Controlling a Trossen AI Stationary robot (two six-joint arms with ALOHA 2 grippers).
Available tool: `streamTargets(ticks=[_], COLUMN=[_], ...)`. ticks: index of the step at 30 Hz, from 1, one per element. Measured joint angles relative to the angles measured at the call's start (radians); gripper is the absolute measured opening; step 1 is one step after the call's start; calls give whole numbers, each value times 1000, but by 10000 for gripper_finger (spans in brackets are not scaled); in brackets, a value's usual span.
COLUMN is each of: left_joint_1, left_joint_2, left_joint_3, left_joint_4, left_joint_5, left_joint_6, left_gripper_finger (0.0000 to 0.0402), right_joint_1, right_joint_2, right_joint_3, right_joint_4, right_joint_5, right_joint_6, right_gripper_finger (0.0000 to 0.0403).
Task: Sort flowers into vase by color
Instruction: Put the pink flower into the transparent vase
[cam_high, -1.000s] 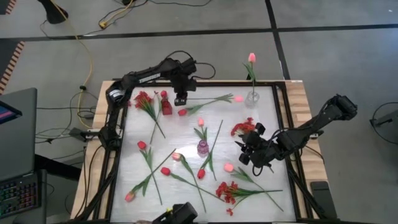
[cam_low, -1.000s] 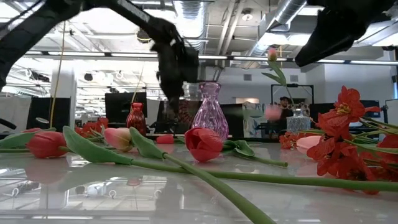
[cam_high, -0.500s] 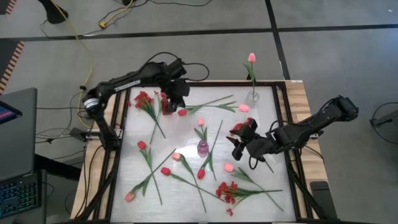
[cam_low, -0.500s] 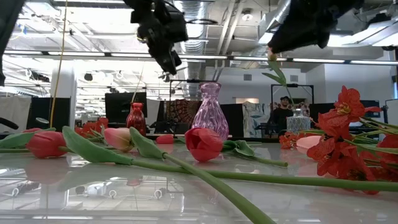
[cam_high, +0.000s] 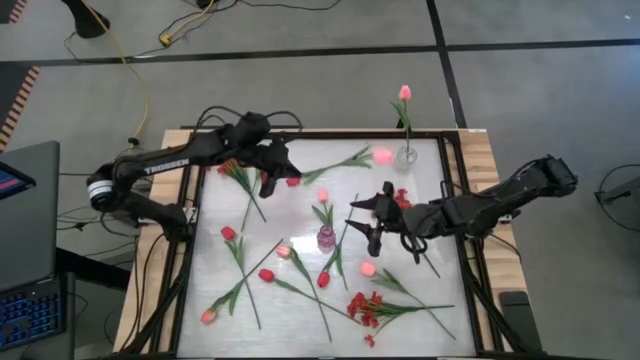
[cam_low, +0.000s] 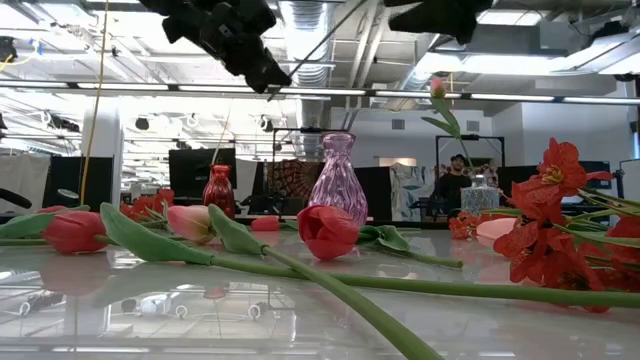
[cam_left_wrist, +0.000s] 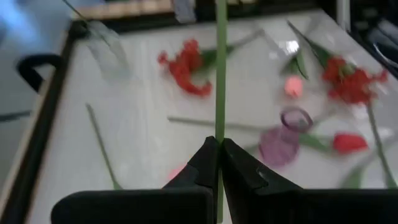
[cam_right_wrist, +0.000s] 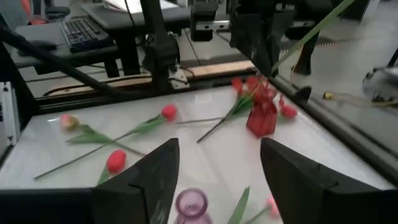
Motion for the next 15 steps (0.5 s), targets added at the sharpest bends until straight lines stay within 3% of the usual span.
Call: streamTargets(ticks=[9, 15], left_joint_1=[-78, -181], left_joint_2=[-34, -29], left_joint_3=[-180, -211], left_joint_4=[508, 580], left_joint_5=[79, -10], left_joint_6=[-245, -294], left_gripper_finger=[0, 0], right_joint_1=[-76, -125], right_joint_2=[63, 140], right_joint_3=[0, 0], right_joint_4=[223, 455], right_joint_5=[-40, -162], right_joint_6=[-101, -235], right_gripper_finger=[261, 260])
